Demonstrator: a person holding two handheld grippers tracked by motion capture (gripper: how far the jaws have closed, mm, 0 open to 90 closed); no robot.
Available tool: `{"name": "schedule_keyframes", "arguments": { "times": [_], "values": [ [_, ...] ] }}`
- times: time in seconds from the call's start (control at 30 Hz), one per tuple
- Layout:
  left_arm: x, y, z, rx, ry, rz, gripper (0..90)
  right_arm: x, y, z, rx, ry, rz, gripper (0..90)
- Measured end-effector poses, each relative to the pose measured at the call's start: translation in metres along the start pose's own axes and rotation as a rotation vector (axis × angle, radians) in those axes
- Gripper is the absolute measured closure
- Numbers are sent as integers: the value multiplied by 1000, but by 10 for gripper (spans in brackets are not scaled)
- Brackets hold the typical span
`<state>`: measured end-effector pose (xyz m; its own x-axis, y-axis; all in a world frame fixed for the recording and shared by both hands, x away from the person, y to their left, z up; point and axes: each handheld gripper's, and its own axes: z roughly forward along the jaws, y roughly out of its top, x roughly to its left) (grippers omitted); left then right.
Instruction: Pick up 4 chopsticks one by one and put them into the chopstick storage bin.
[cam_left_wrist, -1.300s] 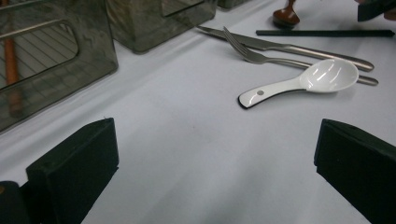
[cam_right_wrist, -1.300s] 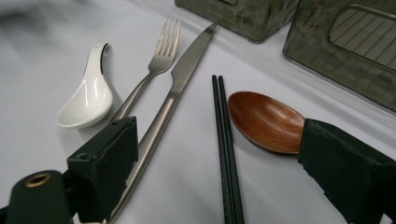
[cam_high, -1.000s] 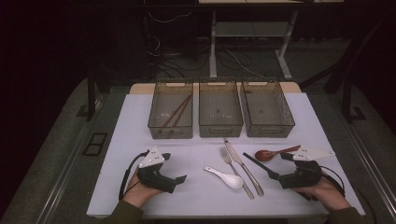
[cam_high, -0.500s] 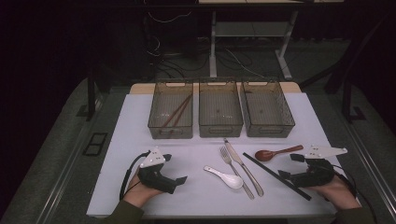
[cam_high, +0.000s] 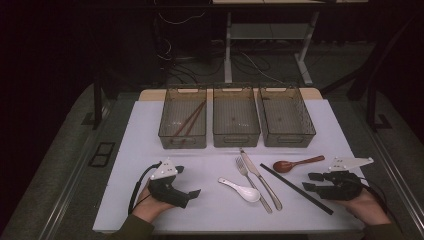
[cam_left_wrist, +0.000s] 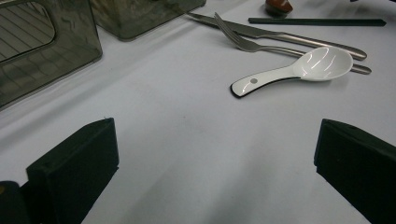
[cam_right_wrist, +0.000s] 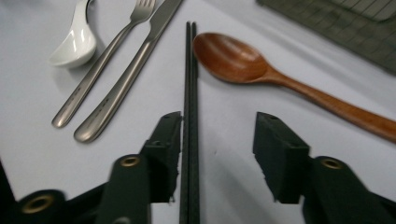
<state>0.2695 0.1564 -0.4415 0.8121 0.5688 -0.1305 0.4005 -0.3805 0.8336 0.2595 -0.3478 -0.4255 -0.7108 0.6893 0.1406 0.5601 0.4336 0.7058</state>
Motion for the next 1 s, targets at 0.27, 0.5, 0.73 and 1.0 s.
{"name": "schedule_keyframes", "arguments": {
  "times": [0.27,0.5,0.73,1.0],
  "values": [
    [-1,0,1,6,-3,-1,0,1,-2,6,49,33,2,688],
    [-1,0,2,10,-8,3,0,3,-3,12,82,36,-21,763],
    [-1,0,2,12,-11,10,0,4,-3,15,104,36,-31,801],
    [-1,0,3,14,-11,11,0,4,-4,16,117,38,-37,817]
  ]
}}
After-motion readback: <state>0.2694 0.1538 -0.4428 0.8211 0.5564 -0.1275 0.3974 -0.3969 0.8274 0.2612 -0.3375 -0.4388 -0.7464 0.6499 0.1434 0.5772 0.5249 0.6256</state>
